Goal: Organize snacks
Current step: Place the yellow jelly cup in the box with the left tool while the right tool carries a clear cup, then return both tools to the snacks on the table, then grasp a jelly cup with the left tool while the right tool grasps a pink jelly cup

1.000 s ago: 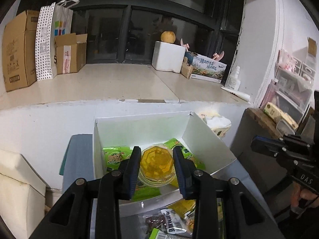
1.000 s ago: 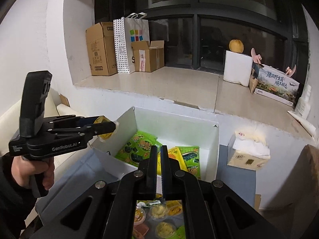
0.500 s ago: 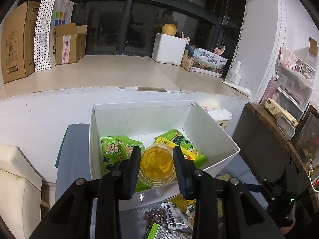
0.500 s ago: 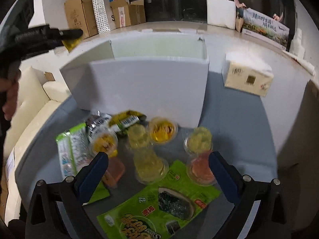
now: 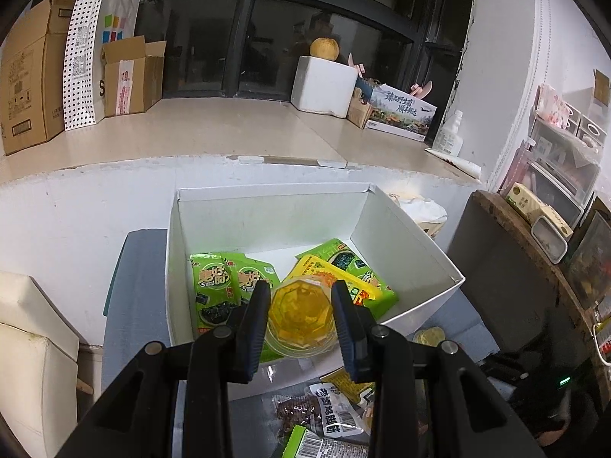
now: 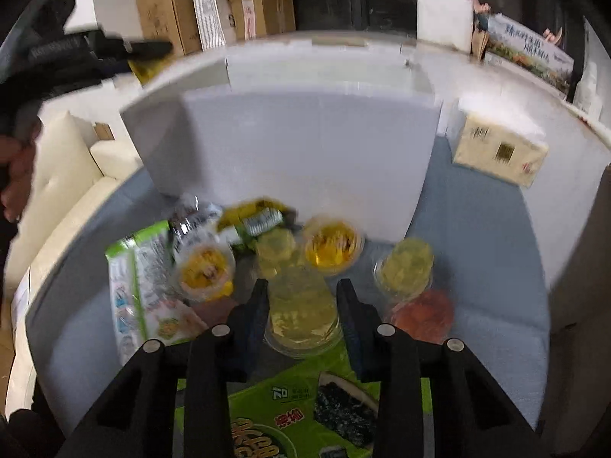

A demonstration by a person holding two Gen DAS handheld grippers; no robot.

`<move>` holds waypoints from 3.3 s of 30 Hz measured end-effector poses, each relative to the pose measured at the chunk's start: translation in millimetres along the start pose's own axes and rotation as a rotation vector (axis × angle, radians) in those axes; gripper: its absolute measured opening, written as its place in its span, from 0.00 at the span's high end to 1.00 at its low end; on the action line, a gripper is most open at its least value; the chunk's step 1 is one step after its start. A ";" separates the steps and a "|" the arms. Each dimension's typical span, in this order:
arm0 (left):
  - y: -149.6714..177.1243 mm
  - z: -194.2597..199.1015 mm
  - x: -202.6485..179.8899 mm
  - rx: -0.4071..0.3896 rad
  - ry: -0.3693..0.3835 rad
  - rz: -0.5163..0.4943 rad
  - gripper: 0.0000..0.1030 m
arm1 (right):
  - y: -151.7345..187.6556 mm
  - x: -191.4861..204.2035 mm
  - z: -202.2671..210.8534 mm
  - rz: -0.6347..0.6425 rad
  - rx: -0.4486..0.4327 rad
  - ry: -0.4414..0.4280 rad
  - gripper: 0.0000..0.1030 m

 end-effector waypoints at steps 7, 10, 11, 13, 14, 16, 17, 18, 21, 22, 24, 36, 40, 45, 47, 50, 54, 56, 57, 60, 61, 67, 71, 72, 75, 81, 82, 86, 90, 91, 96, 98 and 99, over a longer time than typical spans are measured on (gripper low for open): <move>-6.7 -14.0 1.9 0.013 -0.006 0.000 0.64 | -63.3 10.7 42.2 0.019 -0.141 -0.041 0.65; -10.3 -22.1 3.8 0.023 -0.011 0.000 0.64 | -103.2 10.5 47.9 0.026 -0.187 -0.046 0.65; -11.6 -25.2 4.4 0.027 -0.015 0.000 0.64 | -120.5 10.7 46.8 0.038 -0.208 -0.048 0.65; -14.1 -30.1 4.7 0.034 -0.017 -0.003 0.64 | -142.3 11.9 39.4 0.065 -0.217 -0.045 0.65; -15.1 -31.5 5.0 0.035 -0.020 -0.004 0.64 | -150.5 12.3 34.2 0.074 -0.212 -0.038 0.65; -17.0 -35.7 6.5 0.042 -0.023 -0.004 0.64 | -166.3 12.5 19.2 0.085 -0.195 -0.035 0.65; -17.8 -38.3 7.7 0.047 -0.026 -0.004 0.64 | -172.2 12.6 10.2 0.090 -0.184 -0.035 0.65; -18.5 -42.3 9.2 0.057 -0.029 -0.004 0.63 | -174.2 13.1 4.7 0.091 -0.173 -0.030 0.65; -19.8 -57.1 14.2 0.104 -0.054 -0.001 0.51 | -178.8 9.1 -14.6 0.073 -0.139 -0.020 0.61; -20.0 -60.3 16.4 0.111 -0.077 0.001 0.40 | -179.5 4.6 -18.6 0.059 -0.144 -0.001 0.40; -20.4 -60.7 19.8 0.101 -0.111 0.001 0.01 | -177.5 -7.3 -24.7 0.017 -0.134 0.033 0.09; -20.0 -19.0 7.4 0.051 -0.116 -0.026 0.00 | -167.2 -23.1 25.7 -0.079 -0.190 0.104 0.09; -3.0 25.5 -2.9 0.004 -0.091 -0.039 0.00 | -150.9 -6.7 64.9 -0.062 -0.238 0.085 0.08; 44.2 60.0 -12.4 0.016 -0.066 -0.025 0.00 | -97.7 10.9 103.0 -0.059 -0.260 0.067 0.00; 71.8 67.8 -14.8 0.042 -0.054 -0.004 0.00 | -74.1 14.2 110.0 -0.079 -0.263 0.045 0.00; 110.8 72.0 -17.5 0.097 -0.042 0.025 0.00 | -29.1 17.1 109.3 -0.138 -0.245 0.037 0.00; 149.6 74.6 -16.0 0.154 -0.052 0.048 0.00 | 10.6 20.3 84.0 -0.167 -0.152 0.014 0.00; 158.7 75.6 -14.8 0.167 -0.057 0.060 0.00 | 18.8 22.0 68.8 -0.161 -0.103 0.018 0.00; 163.5 77.4 -13.7 0.172 -0.060 0.063 0.00 | 21.9 24.3 60.7 -0.153 -0.088 0.011 0.00; 168.9 81.0 -10.2 0.173 -0.079 0.072 0.00 | 22.0 30.7 35.0 -0.154 -0.049 -0.012 0.00; 171.1 82.2 -9.4 0.174 -0.079 0.074 0.00 | 20.8 32.8 25.8 -0.157 -0.036 -0.016 0.00; 179.3 85.3 0.9 0.181 -0.084 0.092 0.00 | 18.8 49.8 -25.7 -0.140 0.048 0.005 0.00; 179.8 83.8 4.2 0.184 -0.085 0.105 0.00 | 24.4 55.4 -36.7 -0.147 0.059 -0.014 0.00; 180.2 82.8 4.6 0.186 -0.083 0.107 0.00 | 25.8 55.0 -38.0 -0.149 0.069 -0.006 0.00; 181.0 81.0 3.2 0.190 -0.075 0.104 0.00 | 27.2 53.0 -40.2 -0.146 0.084 0.032 0.00; 184.5 76.4 -0.7 0.206 -0.077 0.090 0.00 | 22.7 44.2 -38.9 -0.192 0.054 0.028 0.31; 184.7 75.5 -0.8 0.208 -0.078 0.090 0.00 | 23.1 43.2 -39.1 -0.194 0.058 0.033 0.53; 184.2 71.7 -4.2 0.214 -0.076 0.080 0.00 | 27.0 42.5 -33.4 -0.196 0.063 -0.002 0.53; 180.0 60.9 -15.4 0.223 -0.054 0.053 0.00 | 24.9 43.1 -12.7 -0.195 0.008 -0.037 0.53; 176.5 54.9 -21.5 0.227 -0.049 0.038 0.00 | 23.4 42.8 -4.7 -0.195 -0.009 -0.046 0.53; 156.5 25.7 -52.0 0.220 -0.014 -0.037 0.00 | 20.4 28.7 42.8 -0.225 -0.104 -0.036 0.53; 149.2 6.3 -65.5 0.234 0.005 -0.067 0.00 | 22.1 18.8 64.3 -0.246 -0.142 -0.025 0.53; 146.1 -5.7 -71.0 0.250 0.005 -0.081 0.00 | 24.2 15.1 76.7 -0.252 -0.157 -0.017 0.53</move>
Point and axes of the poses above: each gripper's, at about its wrist camera, not at the fingertips, and z roughly against the way its jaws point, x to its left, y to its underside, the point moved 5 cm from there along -z, roughly the way its jaws point, and after that the axes turned 9 degrees about -y, right-handed, at the moved point
